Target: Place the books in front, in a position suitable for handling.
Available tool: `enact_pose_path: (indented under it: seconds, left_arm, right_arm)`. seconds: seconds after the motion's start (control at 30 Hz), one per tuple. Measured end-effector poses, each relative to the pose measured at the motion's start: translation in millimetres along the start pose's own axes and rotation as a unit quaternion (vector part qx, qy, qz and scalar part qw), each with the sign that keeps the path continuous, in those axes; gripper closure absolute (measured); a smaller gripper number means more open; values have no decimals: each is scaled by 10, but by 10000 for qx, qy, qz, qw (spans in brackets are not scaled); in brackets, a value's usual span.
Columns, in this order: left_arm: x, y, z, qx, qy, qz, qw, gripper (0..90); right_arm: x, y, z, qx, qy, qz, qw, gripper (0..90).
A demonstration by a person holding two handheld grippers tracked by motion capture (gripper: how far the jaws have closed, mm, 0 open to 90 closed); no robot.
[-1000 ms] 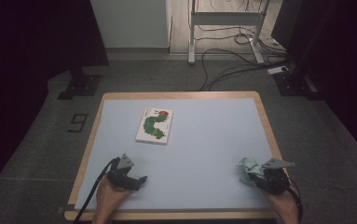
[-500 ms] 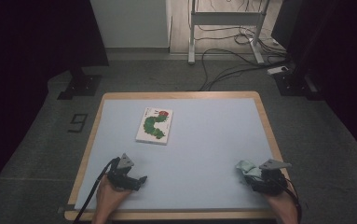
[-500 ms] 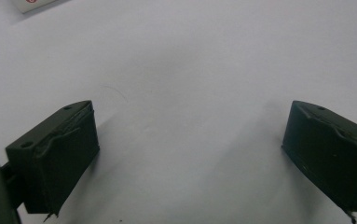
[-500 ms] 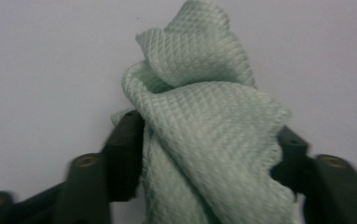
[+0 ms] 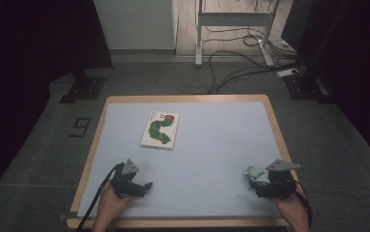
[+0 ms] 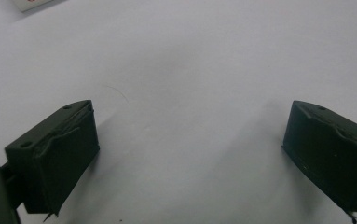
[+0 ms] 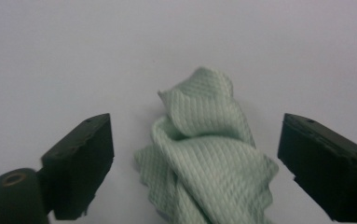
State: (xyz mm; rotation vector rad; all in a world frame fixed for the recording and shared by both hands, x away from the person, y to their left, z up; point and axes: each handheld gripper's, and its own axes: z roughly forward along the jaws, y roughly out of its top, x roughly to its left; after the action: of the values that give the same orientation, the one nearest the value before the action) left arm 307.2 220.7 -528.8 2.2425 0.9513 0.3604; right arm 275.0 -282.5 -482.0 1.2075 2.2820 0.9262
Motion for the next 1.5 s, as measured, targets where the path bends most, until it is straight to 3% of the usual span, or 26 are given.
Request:
enact_pose_path:
  seconds: [0.2, 0.53, 0.83, 0.97, 1.03, 1.17, 1.33, 1.5]
  left_arm:
    - [-1, 3, 0, 11, 8, 7, 10000, 27]
    - [-2, 6, 1, 29, 5, -24, 10000, 25]
    - [10, 35, 20, 88, 28, -51, 9999, 0]
    - [38, 60, 27, 146, 9, 2, 9999, 0]
    - [79, 74, 32, 91, 161, 11, 9998, 0]
    - [166, 112, 40, 110, 214, -45, 9997, 0]
    - [254, 212, 45, 65, 102, -11, 9999, 1]
    - [408, 391, 87, 280, -252, 133, 9992, 6]
  right_arm:
    - [79, 127, 83, -87, 87, -106, 9999, 0]
    - [212, 326, 177, -233, 213, -179, 9993, 0]
    - [349, 490, 370, -261, 441, -250, 9984, 0]
    - [379, 529, 414, -274, 482, -277, 9981, 0]
    - [409, 568, 465, -302, 518, -300, 9978, 0]
    - [462, 629, 540, -321, 602, -323, 9971, 0]
    - [534, 715, 639, -371, 689, -358, 9963, 0]
    - [612, 820, 790, -416, 762, -403, 9954, 0]
